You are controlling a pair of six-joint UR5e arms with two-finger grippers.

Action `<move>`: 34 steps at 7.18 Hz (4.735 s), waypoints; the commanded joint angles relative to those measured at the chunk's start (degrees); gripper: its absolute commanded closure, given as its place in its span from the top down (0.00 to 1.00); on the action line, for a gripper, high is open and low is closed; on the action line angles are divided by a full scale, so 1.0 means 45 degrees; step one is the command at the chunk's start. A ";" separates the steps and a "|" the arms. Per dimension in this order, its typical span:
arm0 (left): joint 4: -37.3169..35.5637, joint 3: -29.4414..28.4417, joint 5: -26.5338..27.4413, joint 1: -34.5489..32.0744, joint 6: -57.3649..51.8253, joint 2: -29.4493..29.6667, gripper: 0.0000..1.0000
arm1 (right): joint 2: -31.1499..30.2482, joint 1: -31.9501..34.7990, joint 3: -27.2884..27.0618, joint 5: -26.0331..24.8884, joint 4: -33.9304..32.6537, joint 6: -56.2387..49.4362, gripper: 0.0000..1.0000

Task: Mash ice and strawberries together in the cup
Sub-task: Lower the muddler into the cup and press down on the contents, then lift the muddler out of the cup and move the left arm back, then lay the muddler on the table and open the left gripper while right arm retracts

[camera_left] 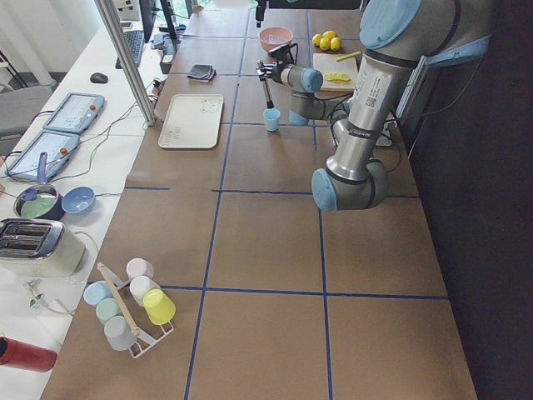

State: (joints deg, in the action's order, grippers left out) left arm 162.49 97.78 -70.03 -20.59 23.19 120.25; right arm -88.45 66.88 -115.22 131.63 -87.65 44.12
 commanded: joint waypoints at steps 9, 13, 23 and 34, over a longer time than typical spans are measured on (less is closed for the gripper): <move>0.1275 -0.1554 0.0640 0.0766 -0.0036 -0.0120 0.01 | -0.0011 0.0020 0.0018 0.0085 -0.0015 0.0001 1.00; 0.0984 -0.0642 0.0581 0.0727 -0.0192 0.0385 0.00 | 0.0008 0.0020 -0.0001 0.0085 0.0004 0.0001 1.00; -1.2119 0.3330 -0.1741 -0.3480 0.2253 -0.1597 0.00 | 0.0028 0.0020 0.0038 0.0104 -0.0015 0.0001 1.00; -1.4727 -0.0961 -0.9985 -0.9017 0.0086 -0.5979 0.01 | 0.0008 0.0000 0.0233 0.0124 0.0004 -0.0038 1.00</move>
State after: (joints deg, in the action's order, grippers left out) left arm 94.09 97.71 -114.85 -60.14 25.96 93.35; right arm -88.49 66.92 -114.25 132.19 -87.63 44.01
